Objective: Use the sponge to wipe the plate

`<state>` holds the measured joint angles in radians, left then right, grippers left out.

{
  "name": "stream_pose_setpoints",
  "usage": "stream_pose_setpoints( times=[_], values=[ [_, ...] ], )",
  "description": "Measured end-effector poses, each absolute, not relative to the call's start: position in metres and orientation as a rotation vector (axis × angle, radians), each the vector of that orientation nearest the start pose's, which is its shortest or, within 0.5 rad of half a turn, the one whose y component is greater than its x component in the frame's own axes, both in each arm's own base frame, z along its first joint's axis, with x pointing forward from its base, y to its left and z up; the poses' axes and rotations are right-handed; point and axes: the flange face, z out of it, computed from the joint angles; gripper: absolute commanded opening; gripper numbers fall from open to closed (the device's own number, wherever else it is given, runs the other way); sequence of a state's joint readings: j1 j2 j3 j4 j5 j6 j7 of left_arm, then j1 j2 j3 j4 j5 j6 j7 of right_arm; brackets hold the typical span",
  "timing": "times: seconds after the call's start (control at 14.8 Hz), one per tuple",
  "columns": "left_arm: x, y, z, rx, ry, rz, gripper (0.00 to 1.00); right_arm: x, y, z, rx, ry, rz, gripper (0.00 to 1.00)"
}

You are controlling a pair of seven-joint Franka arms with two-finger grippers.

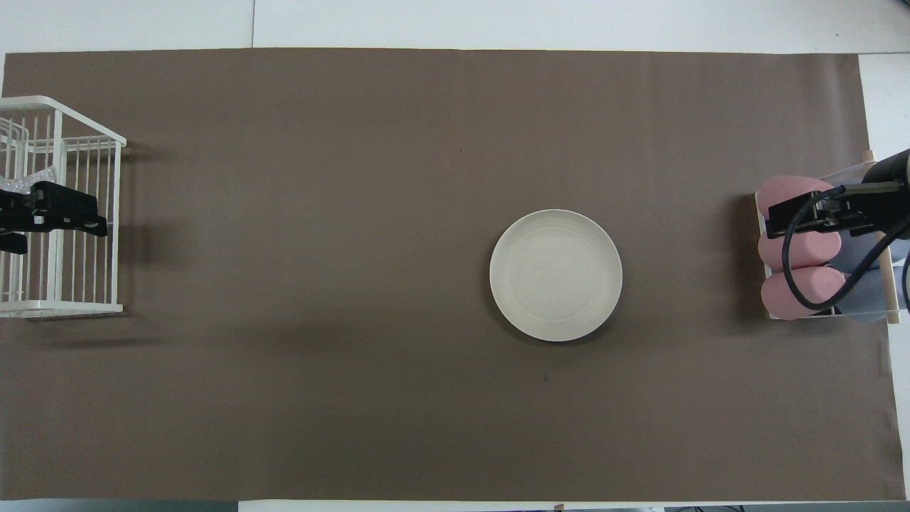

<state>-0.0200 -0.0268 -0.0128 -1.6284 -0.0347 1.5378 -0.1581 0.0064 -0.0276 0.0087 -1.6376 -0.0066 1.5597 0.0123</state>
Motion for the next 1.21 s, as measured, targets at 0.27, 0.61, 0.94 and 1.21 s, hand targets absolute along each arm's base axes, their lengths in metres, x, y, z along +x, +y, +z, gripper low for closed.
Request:
stream_pose_setpoints(
  times=[0.27, 0.61, 0.94, 1.21],
  values=[
    [0.541, -0.022, 0.609, -3.162, -0.199, 0.105, 1.00, 0.543, 0.008, 0.607, -3.148, -0.005, 0.079, 1.00],
    [0.541, -0.021, 0.609, -3.162, -0.202, 0.105, 1.00, 0.543, 0.008, 0.607, -3.148, -0.005, 0.079, 1.00],
    [0.547, -0.011, 0.606, -3.075, -0.198, 0.032, 1.00, 0.543, 0.008, 0.607, -3.148, -0.005, 0.079, 1.00],
    [0.555, -0.012, 0.577, -2.873, -0.163, -0.015, 1.00, 0.543, 0.008, 0.607, -3.148, -0.005, 0.079, 1.00]
  ],
)
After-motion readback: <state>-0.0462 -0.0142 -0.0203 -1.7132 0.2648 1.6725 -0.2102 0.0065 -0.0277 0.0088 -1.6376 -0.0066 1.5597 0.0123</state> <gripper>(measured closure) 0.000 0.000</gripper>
